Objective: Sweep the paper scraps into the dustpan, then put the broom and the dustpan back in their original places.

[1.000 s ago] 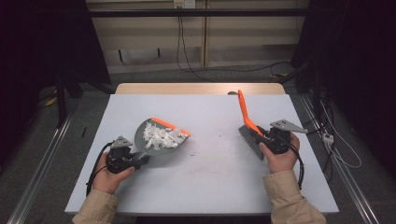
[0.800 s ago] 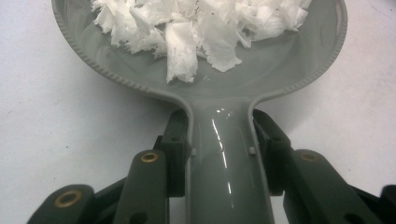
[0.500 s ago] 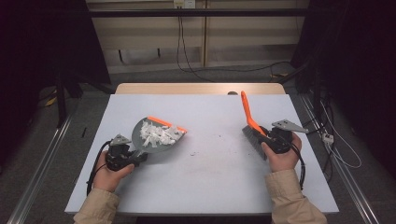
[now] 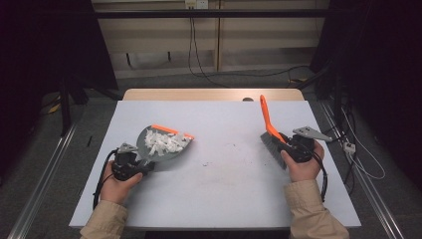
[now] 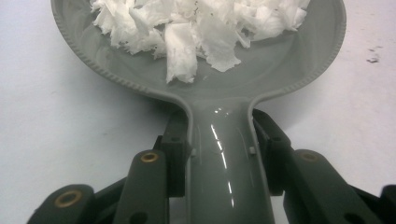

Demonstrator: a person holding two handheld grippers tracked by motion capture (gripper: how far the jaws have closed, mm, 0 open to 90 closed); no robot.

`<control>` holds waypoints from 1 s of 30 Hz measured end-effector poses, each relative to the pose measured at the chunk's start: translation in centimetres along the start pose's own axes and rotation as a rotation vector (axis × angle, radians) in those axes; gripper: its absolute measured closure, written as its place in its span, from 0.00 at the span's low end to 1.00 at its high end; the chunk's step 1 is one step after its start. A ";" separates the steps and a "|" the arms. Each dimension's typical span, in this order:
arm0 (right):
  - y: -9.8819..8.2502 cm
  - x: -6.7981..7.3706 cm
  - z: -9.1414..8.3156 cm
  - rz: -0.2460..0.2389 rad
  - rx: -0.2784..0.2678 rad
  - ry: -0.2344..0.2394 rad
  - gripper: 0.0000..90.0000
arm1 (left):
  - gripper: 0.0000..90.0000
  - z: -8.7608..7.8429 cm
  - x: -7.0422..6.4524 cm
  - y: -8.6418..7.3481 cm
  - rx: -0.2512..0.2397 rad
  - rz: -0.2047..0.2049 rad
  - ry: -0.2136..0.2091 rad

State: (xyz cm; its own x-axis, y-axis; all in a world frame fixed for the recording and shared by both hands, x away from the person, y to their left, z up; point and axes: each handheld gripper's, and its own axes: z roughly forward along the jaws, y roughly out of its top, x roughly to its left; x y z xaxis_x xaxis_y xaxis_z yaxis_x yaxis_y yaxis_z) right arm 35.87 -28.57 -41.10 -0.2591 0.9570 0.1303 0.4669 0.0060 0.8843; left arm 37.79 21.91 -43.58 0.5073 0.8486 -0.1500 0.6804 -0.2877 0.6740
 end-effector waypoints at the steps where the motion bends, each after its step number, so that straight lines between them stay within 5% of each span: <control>1: 0.0 0.0 0.0 -0.001 0.002 -0.002 0.80 | 0.70 0.0 0.0 0.0 -0.007 -0.008 -0.002; 14: -0.4 -0.9 -0.5 0.009 -0.001 -0.039 0.79 | 0.70 0.1 0.3 -0.2 -0.002 -0.052 0.060; 20: -0.6 -1.6 -0.3 -0.025 0.006 -0.145 0.79 | 0.68 0.5 0.3 -0.2 -0.012 -0.080 0.073; 24: -1.2 -1.7 0.0 -0.051 0.046 -0.227 0.79 | 0.62 0.5 -0.3 -0.4 -0.025 -0.071 0.046; 30: -1.3 -0.8 0.0 -0.026 0.019 -0.138 0.75 | 0.55 -0.3 -1.3 -0.7 -0.075 -0.060 -0.036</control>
State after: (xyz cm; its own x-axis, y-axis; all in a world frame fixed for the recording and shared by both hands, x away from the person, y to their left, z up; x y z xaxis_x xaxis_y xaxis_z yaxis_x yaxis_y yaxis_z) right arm 35.51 -29.36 -42.34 -0.1534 0.9872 0.0434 0.4774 0.0356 0.8780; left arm 36.48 21.15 -43.60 0.4868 0.8462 -0.2165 0.6691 -0.2019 0.7152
